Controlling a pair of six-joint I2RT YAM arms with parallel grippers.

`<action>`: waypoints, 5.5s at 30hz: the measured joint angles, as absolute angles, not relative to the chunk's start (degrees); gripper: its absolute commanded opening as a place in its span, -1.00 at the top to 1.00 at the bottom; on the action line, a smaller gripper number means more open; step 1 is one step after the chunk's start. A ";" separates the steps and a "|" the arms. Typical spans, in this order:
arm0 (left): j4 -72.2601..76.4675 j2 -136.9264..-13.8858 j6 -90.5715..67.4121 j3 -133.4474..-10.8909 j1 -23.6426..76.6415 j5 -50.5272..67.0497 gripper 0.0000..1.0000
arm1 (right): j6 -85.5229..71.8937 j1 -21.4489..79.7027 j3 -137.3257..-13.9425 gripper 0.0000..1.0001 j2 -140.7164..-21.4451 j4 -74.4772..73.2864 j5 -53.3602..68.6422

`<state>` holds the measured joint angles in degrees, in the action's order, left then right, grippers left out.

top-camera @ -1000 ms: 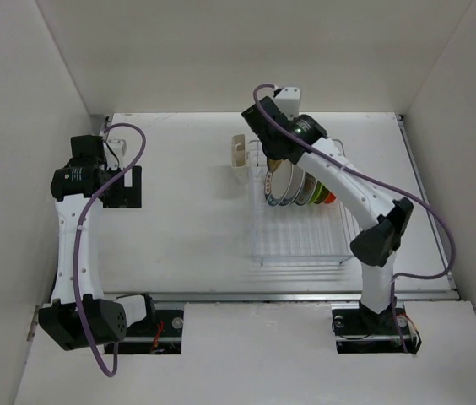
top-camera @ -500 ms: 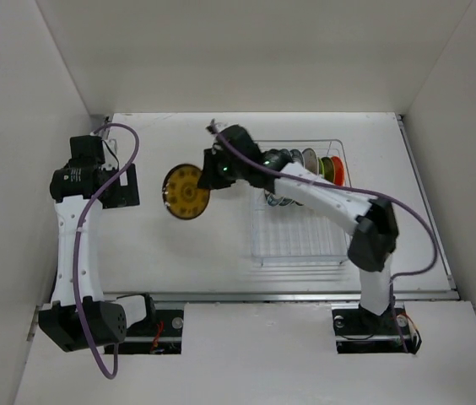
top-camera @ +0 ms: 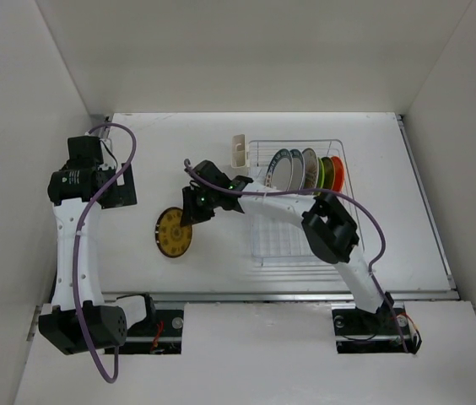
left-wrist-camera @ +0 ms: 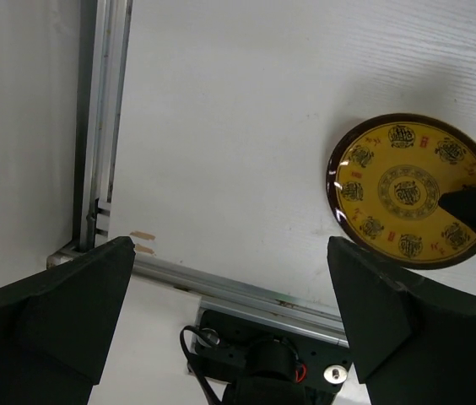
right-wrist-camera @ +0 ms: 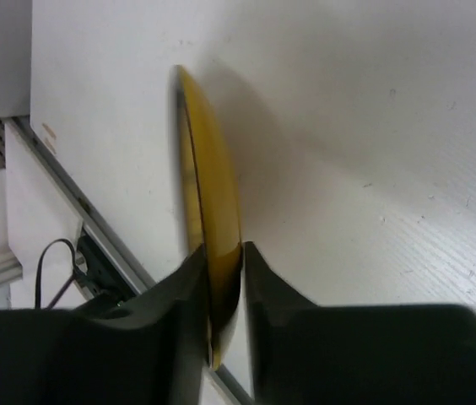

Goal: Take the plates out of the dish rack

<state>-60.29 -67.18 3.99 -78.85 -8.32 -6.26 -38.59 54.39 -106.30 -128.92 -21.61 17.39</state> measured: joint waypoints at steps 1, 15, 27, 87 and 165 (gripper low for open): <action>-60.29 -67.18 3.99 -78.85 -8.32 -6.28 -0.98 | -38.96 54.43 -106.28 0.15 -128.92 -21.58 16.95; -60.36 -67.18 8.73 -78.85 -8.32 -4.45 -0.98 | -38.00 54.48 -106.02 -0.70 -123.81 -32.93 1.08; -70.06 -70.54 28.34 -78.85 -8.16 24.86 -0.98 | -39.29 47.94 -104.47 -0.65 -97.67 -49.30 -26.09; -66.19 -70.02 16.67 -82.59 4.08 39.20 -0.94 | -27.97 43.81 -70.46 1.00 -86.46 3.16 30.46; -46.17 -102.54 -0.69 -92.60 -4.49 24.93 1.00 | -37.91 44.34 -91.88 -1.00 -88.88 -30.85 -28.88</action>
<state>-46.17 -102.54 -0.69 -92.60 -4.49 24.93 -37.91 44.34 -91.88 -88.88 -30.85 -28.88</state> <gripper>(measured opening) 0.068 0.999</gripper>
